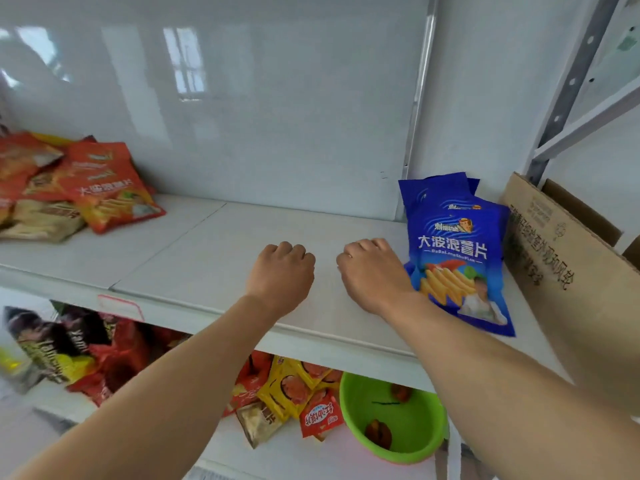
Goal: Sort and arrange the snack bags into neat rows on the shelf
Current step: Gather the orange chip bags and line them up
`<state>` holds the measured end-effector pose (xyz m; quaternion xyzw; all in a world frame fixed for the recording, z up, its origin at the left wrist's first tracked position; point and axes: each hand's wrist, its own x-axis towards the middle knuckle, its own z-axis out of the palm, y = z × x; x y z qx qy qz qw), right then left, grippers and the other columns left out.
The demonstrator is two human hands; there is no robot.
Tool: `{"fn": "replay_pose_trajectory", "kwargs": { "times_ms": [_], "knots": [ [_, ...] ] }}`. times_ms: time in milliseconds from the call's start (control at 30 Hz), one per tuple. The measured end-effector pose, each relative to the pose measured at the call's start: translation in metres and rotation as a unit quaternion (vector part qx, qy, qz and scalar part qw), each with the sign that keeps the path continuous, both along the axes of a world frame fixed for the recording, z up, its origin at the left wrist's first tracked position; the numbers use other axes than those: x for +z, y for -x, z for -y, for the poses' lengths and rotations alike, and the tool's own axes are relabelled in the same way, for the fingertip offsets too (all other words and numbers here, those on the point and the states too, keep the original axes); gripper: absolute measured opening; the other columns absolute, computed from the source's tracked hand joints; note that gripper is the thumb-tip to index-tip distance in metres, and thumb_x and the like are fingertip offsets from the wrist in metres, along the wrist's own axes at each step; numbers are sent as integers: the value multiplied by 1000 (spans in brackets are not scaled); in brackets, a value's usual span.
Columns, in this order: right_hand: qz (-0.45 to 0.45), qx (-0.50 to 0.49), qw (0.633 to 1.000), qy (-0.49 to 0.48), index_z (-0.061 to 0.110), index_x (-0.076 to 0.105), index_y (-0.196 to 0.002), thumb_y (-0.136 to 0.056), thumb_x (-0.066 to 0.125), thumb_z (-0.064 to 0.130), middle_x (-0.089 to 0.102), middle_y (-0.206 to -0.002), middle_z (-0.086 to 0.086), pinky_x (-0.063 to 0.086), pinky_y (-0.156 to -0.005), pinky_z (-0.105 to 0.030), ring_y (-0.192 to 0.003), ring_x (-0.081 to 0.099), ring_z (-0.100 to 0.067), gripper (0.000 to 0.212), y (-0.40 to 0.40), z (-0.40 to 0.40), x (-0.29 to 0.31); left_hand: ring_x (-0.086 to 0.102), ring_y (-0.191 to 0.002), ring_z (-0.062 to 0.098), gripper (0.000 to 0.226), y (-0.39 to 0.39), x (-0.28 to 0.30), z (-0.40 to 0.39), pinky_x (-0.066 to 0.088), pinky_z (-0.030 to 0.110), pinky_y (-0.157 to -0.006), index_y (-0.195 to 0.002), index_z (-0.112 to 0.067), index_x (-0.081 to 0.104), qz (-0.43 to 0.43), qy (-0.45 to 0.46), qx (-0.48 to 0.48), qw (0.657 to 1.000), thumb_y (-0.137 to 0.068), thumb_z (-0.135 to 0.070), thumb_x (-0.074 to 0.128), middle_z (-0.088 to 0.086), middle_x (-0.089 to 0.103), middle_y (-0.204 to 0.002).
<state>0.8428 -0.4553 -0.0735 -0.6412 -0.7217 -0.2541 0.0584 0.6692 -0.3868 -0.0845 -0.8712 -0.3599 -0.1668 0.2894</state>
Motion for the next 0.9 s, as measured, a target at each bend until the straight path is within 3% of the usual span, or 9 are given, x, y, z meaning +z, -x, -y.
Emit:
{"fn": "replay_pose_trajectory", "kwargs": {
  "times_ms": [100, 200, 367, 467, 633, 733, 833, 900],
  "knots": [
    [4, 28, 1000, -11, 11, 70, -96, -87, 55, 8, 68, -96, -8, 42, -79, -39, -92, 61, -31, 18, 52, -29, -1, 61, -70, 23, 12, 53, 4, -18, 33, 31, -60, -79, -16, 68, -33, 1, 24, 999, -88, -23, 64, -1, 64, -76],
    [7, 47, 999, -12, 13, 67, -110, -93, 46, 9, 65, -110, -7, 39, -86, -38, -103, 58, -30, 27, 107, -60, 1, 60, -94, 25, 25, 106, 8, -43, 35, 33, -73, -102, -16, 64, -38, 4, 36, 999, -102, -22, 39, 1, 64, -101],
    [-2, 51, 999, 6, 14, 62, -118, -97, 42, 10, 62, -117, -6, 39, -89, -37, -109, 56, -28, 29, 195, -118, 4, 58, -104, 26, 30, 199, 19, -89, 38, 34, -80, -111, -16, 60, -43, 3, 67, 997, -103, -23, 32, 2, 62, -112],
    [-17, 37, 999, 10, 16, 62, -118, -99, 41, 13, 63, -118, -5, 40, -91, -37, -110, 56, -27, 29, 239, -151, 6, 60, -101, 26, 28, 249, 17, -116, 38, 34, -77, -109, -16, 63, -33, 12, 76, 997, -102, -23, 37, 2, 64, -108],
    [-33, 27, 999, 16, 17, 62, -112, -97, 42, 14, 63, -115, -3, 38, -85, -36, -107, 56, -27, 25, 297, -206, 15, 62, -70, 24, 13, 319, 12, -166, 41, 33, -61, -77, -17, 68, 0, -12, 71, 997, -88, -22, 62, -1, 65, -76],
    [-43, 28, 999, 15, 17, 61, -112, -98, 41, 15, 63, -115, -4, 37, -83, -36, -107, 56, -27, 24, 323, -238, 16, 61, -64, 26, 14, 345, 8, -193, 47, 34, -61, -67, -17, 65, 40, -18, 79, 996, -81, -19, 70, 0, 63, -68],
    [-57, 28, 998, 15, 16, 60, -115, -99, 40, 15, 63, -115, -4, 38, -83, -37, -106, 56, -27, 26, 343, -269, 16, 63, -67, 28, 12, 363, 7, -219, 52, 39, -67, -70, -16, 66, 72, 1, 104, 992, -82, -19, 70, 2, 64, -70],
    [-74, 31, 997, 12, 16, 58, -121, -100, 40, 16, 63, -116, -5, 39, -83, -38, -106, 56, -28, 28, 356, -296, 14, 64, -71, 29, 12, 375, 7, -241, 49, 37, -62, -74, -15, 66, 97, 23, 123, 987, -85, -19, 68, 3, 65, -74]
  ]
}}
